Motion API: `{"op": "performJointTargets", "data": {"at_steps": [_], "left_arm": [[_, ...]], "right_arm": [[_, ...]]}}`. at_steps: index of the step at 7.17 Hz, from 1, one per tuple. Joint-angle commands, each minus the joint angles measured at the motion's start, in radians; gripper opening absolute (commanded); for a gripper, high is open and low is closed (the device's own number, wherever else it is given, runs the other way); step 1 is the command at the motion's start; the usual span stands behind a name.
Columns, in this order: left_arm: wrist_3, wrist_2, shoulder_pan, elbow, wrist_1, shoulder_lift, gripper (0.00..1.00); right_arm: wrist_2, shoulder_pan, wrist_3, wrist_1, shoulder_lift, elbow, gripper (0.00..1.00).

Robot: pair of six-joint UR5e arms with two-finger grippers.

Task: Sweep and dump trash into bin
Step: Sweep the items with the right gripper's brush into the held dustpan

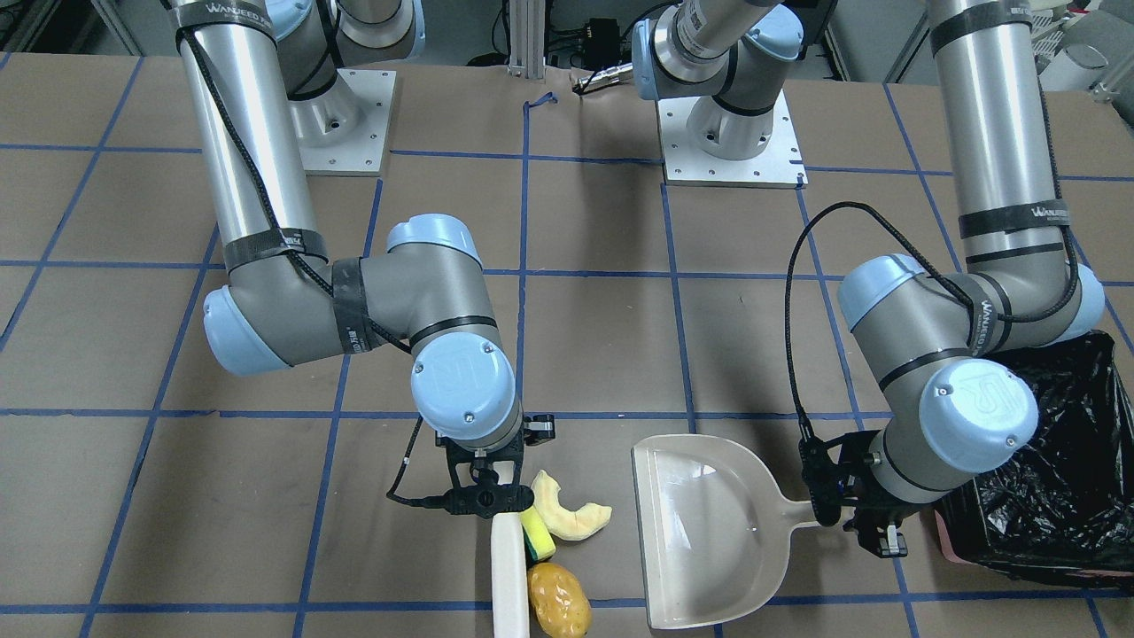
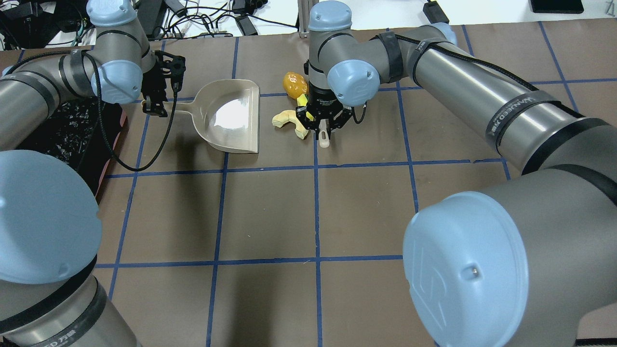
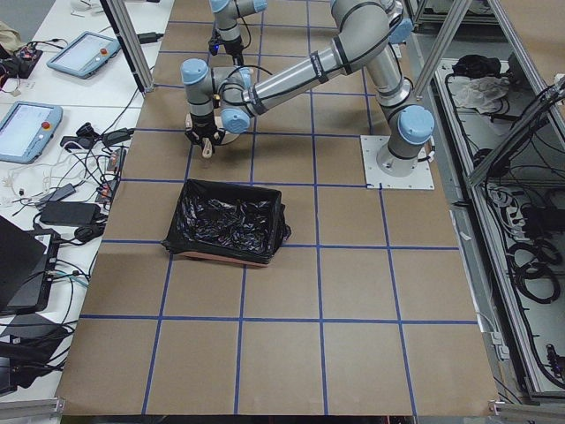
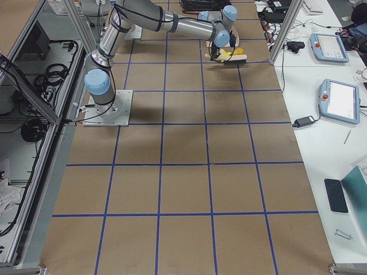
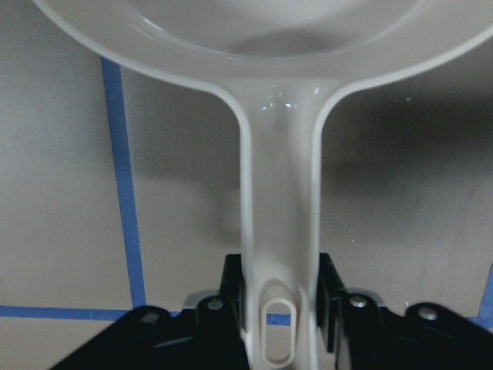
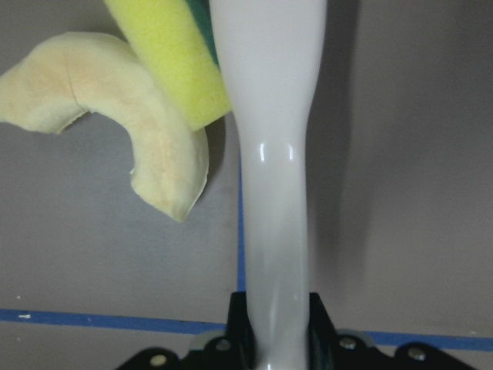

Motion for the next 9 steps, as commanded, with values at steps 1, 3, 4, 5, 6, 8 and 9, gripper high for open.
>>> {"op": "performJointTargets", "data": {"at_steps": [1,3,4,5,6,8,9], "left_arm": [[0.0,0.0,0.0,0.0,0.0,0.0,0.0],[0.0,-0.002,0.0,0.0,0.0,0.0,0.0],[0.0,-0.002,0.0,0.0,0.0,-0.002,0.0],[0.002,-0.002,0.0,0.0,0.0,0.0,0.0],[0.002,-0.002,0.0,0.0,0.0,0.0,0.0],[0.002,-0.003,0.0,0.0,0.0,-0.002,0.0],[0.002,-0.002,0.0,0.0,0.0,-0.002,0.0]], "right_arm": [[0.04,0.038,0.064,0.0,0.014,-0.025,0.0],[0.083,0.07,0.119,0.0,0.028,-0.047,0.0],[0.088,0.091,0.156,0.0,0.054,-0.079,0.0],[0.123,0.114,0.202,-0.001,0.072,-0.114,0.0],[0.134,0.12,0.21,0.0,0.08,-0.131,0.0],[0.183,0.143,0.242,-0.001,0.08,-0.145,0.0],[0.225,0.16,0.272,-0.006,0.085,-0.162,0.0]]}}
